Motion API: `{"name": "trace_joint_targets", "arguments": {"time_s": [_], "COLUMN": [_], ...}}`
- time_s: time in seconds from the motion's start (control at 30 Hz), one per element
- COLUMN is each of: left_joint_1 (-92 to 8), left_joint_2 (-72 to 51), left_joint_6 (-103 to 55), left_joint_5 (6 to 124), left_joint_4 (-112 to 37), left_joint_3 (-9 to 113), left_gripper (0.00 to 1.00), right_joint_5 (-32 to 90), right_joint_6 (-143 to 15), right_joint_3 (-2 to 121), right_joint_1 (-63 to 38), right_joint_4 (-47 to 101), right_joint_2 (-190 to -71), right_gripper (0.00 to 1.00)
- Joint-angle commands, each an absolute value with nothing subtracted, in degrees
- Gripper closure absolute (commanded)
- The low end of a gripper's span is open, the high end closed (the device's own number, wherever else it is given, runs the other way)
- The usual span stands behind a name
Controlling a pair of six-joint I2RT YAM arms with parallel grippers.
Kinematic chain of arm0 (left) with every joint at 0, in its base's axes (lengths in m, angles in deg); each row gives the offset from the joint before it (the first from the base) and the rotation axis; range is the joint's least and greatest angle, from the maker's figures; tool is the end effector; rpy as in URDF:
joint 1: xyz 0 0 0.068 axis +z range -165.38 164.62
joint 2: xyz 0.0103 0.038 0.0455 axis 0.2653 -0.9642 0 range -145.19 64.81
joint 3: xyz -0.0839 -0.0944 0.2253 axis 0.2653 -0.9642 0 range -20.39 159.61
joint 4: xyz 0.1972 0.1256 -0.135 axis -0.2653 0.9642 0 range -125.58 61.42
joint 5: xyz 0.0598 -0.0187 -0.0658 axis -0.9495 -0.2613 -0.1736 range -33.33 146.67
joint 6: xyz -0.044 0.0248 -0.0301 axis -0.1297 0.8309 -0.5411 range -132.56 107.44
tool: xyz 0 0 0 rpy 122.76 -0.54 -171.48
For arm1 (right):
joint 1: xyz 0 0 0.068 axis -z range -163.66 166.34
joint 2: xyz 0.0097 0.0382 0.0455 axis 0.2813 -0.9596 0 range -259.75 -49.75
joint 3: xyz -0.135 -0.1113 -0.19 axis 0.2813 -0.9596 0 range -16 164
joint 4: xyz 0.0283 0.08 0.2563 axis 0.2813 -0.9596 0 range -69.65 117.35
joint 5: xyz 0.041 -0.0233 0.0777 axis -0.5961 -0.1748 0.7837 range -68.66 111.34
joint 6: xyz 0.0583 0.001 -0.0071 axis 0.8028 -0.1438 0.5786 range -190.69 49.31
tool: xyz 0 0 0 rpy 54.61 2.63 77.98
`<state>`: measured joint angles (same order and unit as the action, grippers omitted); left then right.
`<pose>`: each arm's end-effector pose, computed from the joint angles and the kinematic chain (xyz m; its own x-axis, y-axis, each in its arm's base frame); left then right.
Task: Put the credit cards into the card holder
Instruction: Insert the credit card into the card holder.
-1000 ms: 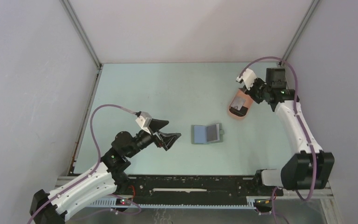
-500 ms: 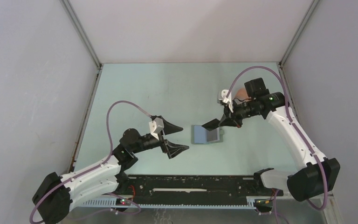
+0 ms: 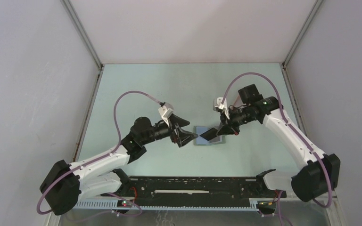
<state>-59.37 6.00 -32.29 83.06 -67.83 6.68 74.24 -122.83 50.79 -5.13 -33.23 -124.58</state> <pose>0.1673 -0.1878 0.2448 -0.3120 -0.1193 -0.9426 0.8887 0.3141 -0.3339 0.2214 0.1236 0.2849 -0.1439 -0.5683 -0.8102 -0.9858 0.0102 0.1679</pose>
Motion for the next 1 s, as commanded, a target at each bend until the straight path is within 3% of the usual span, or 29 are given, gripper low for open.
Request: {"name": "trace_joint_targets", "arguments": {"time_s": [0.0, 0.2, 0.6, 0.77, 0.87, 0.97], "left_joint_1": [-58.0, -57.9, -58.7, -59.4, -60.0, -60.2], "left_joint_2": [5.5, 1.8, -15.4, -24.3, -28.9, -32.4], "left_joint_6": [-52.1, -77.5, -105.4, -111.9, -115.2, -117.2], "left_joint_5": [75.6, 74.8, 74.4, 75.0, 75.1, 75.3], "left_joint_4": [-65.0, -78.0, -89.1, -100.1, -106.0, -111.3], "left_joint_3": [8.9, 5.3, 10.6, 12.1, 13.3, 14.3], "left_gripper": [0.06, 0.08, 0.07, 0.21, 0.35, 0.62], "right_joint_5": [64.9, 52.0, 26.5, 18.8, 16.0, 13.0], "right_joint_6": [-114.8, -112.6, -117.0, -119.7, -121.1, -122.6], "right_joint_3": [46.9, 39.5, 30.0, 27.3, 26.1, 24.9], "right_joint_1": [-5.5, -9.6, -24.5, -30.6, -33.9, -36.6], "right_joint_4": [-20.8, -7.9, 5.6, 9.2, 10.6, 12.0], "right_joint_2": [-115.0, -105.3, -100.1, -101.0, -101.6, -102.8], "right_gripper": [1.00, 1.00, 1.00, 1.00, 1.00, 1.00]}}
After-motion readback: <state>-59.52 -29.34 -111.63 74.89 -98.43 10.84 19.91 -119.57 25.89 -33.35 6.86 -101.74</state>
